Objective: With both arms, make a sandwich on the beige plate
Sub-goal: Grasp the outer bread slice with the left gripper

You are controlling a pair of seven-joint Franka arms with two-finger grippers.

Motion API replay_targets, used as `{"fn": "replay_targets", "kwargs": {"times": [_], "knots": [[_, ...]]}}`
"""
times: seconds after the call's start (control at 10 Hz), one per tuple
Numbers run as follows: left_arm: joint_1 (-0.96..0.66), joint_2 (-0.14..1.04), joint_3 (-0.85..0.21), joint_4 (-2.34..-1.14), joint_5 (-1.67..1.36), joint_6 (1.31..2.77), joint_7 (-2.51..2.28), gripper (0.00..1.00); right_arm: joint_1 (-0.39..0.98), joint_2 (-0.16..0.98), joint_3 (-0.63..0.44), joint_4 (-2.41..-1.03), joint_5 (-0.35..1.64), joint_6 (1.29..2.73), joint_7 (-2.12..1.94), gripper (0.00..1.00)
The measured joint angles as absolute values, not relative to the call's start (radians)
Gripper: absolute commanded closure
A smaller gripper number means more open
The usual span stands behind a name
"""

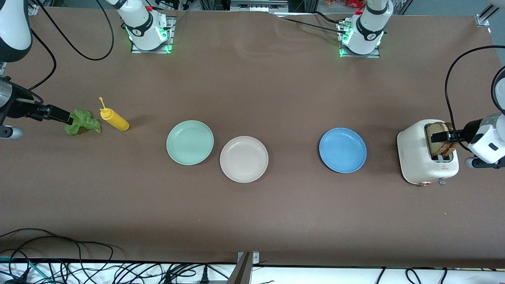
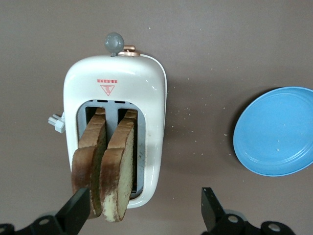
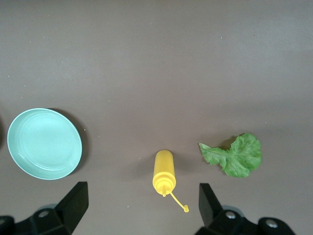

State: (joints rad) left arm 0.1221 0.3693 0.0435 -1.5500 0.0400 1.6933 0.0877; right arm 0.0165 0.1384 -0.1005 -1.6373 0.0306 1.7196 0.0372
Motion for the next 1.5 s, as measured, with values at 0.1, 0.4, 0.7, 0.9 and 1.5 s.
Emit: {"fn": "replay_targets", "kwargs": {"times": [0.1,0.4,0.7,0.9,1.5], "knots": [[0.122,0.372,0.044,-1.561,0.040,1.707,0.088,0.00,0.016,0.138,-0.101,-1.637,0.031,1.720,0.037,0.00],[0.122,0.370,0.043,-1.615,0.040,1.772,0.088,0.00,0.016,0.138,-0.101,-1.637,0.031,1.720,0.037,0.00],[0.122,0.365,0.043,-1.639,0.042,1.792,0.091,0.00,0.016,0.138,-0.101,-1.637,0.031,1.720,0.037,0.00],[0.123,0.362,0.043,-1.647,0.062,1.795,0.111,0.00,0.016,0.138,-0.101,-1.637,0.031,1.720,0.037,0.00],[0.128,0.361,0.043,-1.669,0.067,1.827,0.126,0.02,0.016,0.138,-0.101,-1.637,0.031,1.720,0.037,0.00]]}}
